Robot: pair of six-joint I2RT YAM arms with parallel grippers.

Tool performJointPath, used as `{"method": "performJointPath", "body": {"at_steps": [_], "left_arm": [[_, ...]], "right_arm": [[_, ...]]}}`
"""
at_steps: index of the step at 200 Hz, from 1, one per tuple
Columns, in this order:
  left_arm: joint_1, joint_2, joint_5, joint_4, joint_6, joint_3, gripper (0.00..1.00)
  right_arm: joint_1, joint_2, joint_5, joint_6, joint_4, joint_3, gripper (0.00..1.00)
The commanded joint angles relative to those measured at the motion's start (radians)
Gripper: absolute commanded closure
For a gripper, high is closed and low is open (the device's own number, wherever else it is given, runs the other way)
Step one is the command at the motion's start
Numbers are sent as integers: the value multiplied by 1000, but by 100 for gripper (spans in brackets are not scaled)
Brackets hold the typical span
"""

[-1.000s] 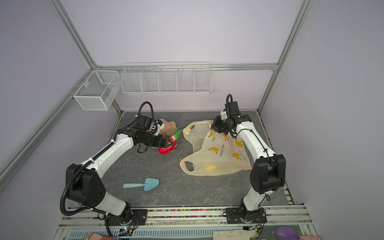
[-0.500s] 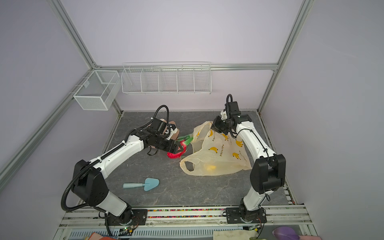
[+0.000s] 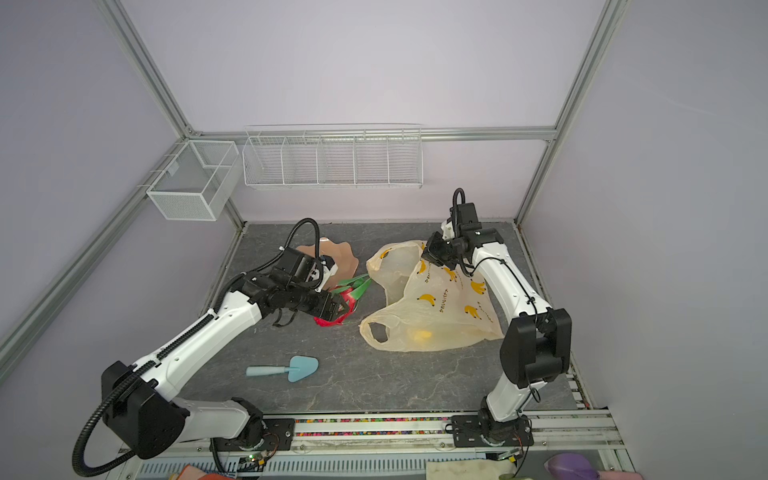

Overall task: Place the fruits into the plastic bag
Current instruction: 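Carry the dragon fruit with the left gripper into the bag opening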

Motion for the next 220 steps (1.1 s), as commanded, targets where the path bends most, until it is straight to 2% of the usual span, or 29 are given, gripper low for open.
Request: {"method": "performJointPath", "body": {"at_steps": [1, 120, 185, 220], "left_arm": [[-34, -2, -42, -5, 67, -6, 65], [-145, 321, -162, -66, 302, 266, 68], [-168, 516, -124, -113, 366, 454, 70], [-167, 643, -82, -173, 380, 607, 71]], "right_arm": [[-7, 0, -12, -16, -3, 0, 93], [-7, 0, -10, -18, -7, 0, 93], [-7, -3, -10, -17, -10, 5, 93], [-6, -1, -11, -15, -11, 3, 93]]}}
